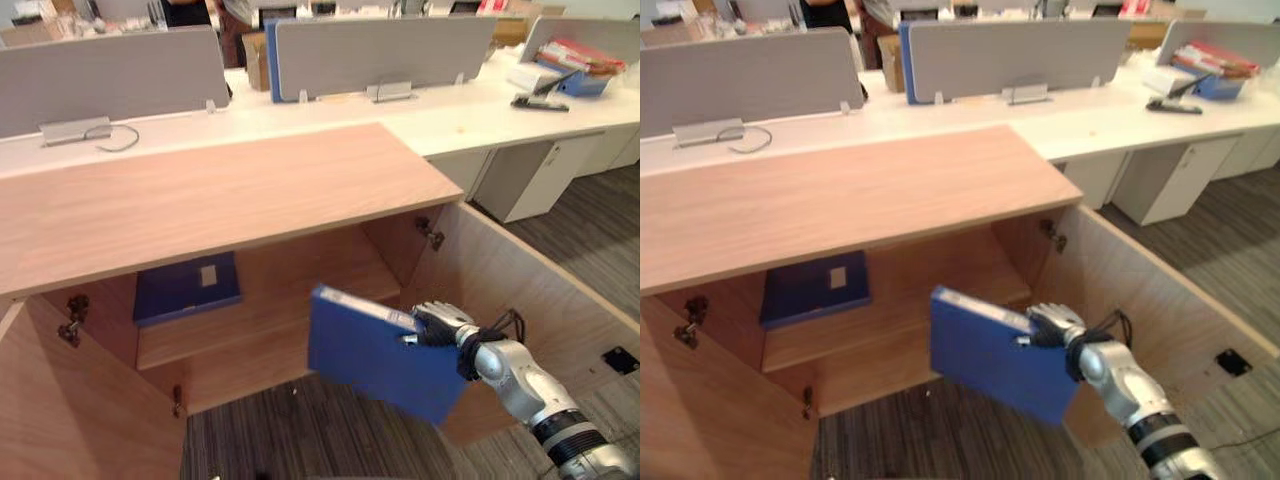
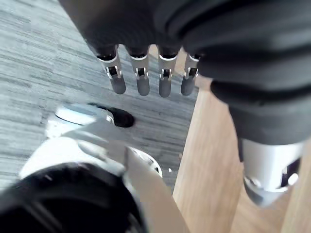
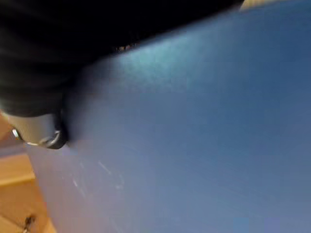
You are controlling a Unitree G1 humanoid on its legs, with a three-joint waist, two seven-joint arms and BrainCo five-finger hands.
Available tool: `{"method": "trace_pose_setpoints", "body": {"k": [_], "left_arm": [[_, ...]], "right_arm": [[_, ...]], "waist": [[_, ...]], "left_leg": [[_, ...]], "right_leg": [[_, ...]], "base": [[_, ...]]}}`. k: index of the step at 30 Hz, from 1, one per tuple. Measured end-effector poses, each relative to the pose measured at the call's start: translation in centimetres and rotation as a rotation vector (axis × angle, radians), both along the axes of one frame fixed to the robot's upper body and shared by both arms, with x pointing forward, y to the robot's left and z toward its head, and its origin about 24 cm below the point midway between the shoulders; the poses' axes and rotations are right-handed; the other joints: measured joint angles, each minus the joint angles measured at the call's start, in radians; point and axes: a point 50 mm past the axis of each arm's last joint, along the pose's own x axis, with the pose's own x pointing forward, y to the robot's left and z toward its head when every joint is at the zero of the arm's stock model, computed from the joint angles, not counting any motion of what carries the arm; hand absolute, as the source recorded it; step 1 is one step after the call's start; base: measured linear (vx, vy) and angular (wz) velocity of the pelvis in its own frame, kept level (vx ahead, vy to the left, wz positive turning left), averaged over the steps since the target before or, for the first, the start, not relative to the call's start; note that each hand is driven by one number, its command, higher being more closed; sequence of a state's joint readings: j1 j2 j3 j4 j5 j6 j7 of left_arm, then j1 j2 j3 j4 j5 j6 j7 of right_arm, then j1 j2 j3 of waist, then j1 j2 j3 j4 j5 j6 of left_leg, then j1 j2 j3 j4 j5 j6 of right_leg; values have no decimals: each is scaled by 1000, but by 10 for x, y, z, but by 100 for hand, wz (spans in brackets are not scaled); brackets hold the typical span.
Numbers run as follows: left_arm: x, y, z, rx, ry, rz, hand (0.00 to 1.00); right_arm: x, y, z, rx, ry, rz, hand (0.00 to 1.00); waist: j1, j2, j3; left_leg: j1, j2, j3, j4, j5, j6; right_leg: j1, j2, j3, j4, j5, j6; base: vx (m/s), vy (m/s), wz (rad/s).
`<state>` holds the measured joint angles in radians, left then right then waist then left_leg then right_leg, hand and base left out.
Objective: Walk over to the cabinet, pick up the folder, carry it to the office cabinet, place the folder inside the office cabinet, then close the office cabinet door
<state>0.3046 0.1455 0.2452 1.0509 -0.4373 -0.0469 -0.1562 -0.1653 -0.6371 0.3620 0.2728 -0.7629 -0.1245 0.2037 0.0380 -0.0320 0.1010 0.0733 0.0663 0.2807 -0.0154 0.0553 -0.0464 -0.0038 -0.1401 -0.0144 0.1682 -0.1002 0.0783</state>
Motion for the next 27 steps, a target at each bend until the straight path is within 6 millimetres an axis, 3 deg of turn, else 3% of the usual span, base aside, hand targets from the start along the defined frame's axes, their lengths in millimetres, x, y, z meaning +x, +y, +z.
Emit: {"method": "trace_pose_setpoints", "body": {"k": [1, 3, 4, 6, 8, 10, 12, 14, 15, 17, 19, 21, 23, 27], "left_arm": [[-2, 0, 0, 4, 3, 13, 0], [-5, 2, 0, 11, 10, 30, 0], [-2, 5, 1, 20, 1, 28, 0], [10, 8, 4, 34, -37, 19, 0], [34, 11, 7, 42, -105, 22, 0], [52, 10, 10, 46, -166, 19, 0], [67, 8, 13, 40, -216, 27, 0], [72, 3, 14, 25, -249, 51, 0], [71, 1, 13, 22, -244, 57, 0], [73, -5, 12, 4, -249, 74, 0], [82, -9, 13, -8, -272, 77, 0], [95, -12, 16, -14, -313, 79, 0], [101, -13, 19, -18, -339, 93, 0], [106, -12, 21, -21, -354, 120, 0]], "right_arm": [[0, 3, -1, 1, 3, 3, 100], [5, 14, -1, 19, -5, 26, 100], [10, 22, 1, 41, -19, 35, 100], [22, 29, 9, 53, -58, 45, 100], [45, 34, 31, 42, -144, 49, 100], [63, 30, 51, 54, -203, 6, 100], [79, 17, 72, 213, -237, -116, 100], [87, -1, 97, 622, -299, -297, 100], [88, -4, 104, 721, -325, -327, 100], [90, -6, 139, 1049, -438, -356, 100], [91, -8, 168, 1260, -502, -329, 100], [93, -10, 181, 1441, -502, -325, 100], [92, -10, 184, 1562, -489, -323, 100], [96, -6, 210, 1836, -455, -273, 100]], "waist": [[4, -6, 9], [10, -3, 27], [10, -10, 52], [17, -7, 89], [36, 8, 165], [39, 8, 219], [40, 13, 271], [46, 39, 319], [46, 40, 321], [45, 42, 322], [46, 42, 328], [59, 42, 339], [63, 43, 340], [72, 47, 347]], "left_leg": [[-8, -4, 0, 14, -6, 0], [-29, -10, 0, 56, -31, 4], [-54, -4, -5, 118, -56, 3], [-146, 33, -20, 280, -115, 5], [-271, 100, -63, 463, -182, 3], [-373, 118, -100, 576, -219, 5], [-474, 114, -135, 701, -267, 6], [-590, 113, -181, 873, -340, 15], [-620, 112, -187, 912, -359, 16], [-741, 105, -212, 1058, -410, 32], [-814, 93, -227, 1136, -435, 39], [-864, 76, -229, 1198, -457, 45], [-898, 61, -234, 1231, -466, 50], [-969, 41, -249, 1285, -474, 48]], "right_leg": [[-16, -13, -14, 24, -18, -8], [-53, -95, -167, 110, -40, -54], [-56, -124, -227, 139, -40, -60], [-82, -112, -248, 170, -28, -40], [-121, -75, -281, 213, -32, -18], [-205, -91, -301, 320, -73, -4], [-292, -128, -306, 470, -143, 2], [-375, -173, -309, 637, -222, 9], [-401, -183, -308, 679, -241, 12], [-495, -229, -301, 829, -304, 24], [-557, -261, -297, 915, -336, 30], [-605, -297, -279, 992, -369, 40], [-632, -320, -276, 1032, -389, 44], [-681, -352, -279, 1096, -413, 46]], "base": [[-81, 80, -38], [-32, 79, -19], [-33, 17, 6], [-40, -19, 8], [-90, -70, 10], [-154, -37, 32], [-167, 4, 39], [-128, 66, 37], [-89, 85, 33], [-52, 93, 28], [-35, 93, 22], [-45, 89, 24], [-22, 69, 26], [-2, 69, 21]]}}
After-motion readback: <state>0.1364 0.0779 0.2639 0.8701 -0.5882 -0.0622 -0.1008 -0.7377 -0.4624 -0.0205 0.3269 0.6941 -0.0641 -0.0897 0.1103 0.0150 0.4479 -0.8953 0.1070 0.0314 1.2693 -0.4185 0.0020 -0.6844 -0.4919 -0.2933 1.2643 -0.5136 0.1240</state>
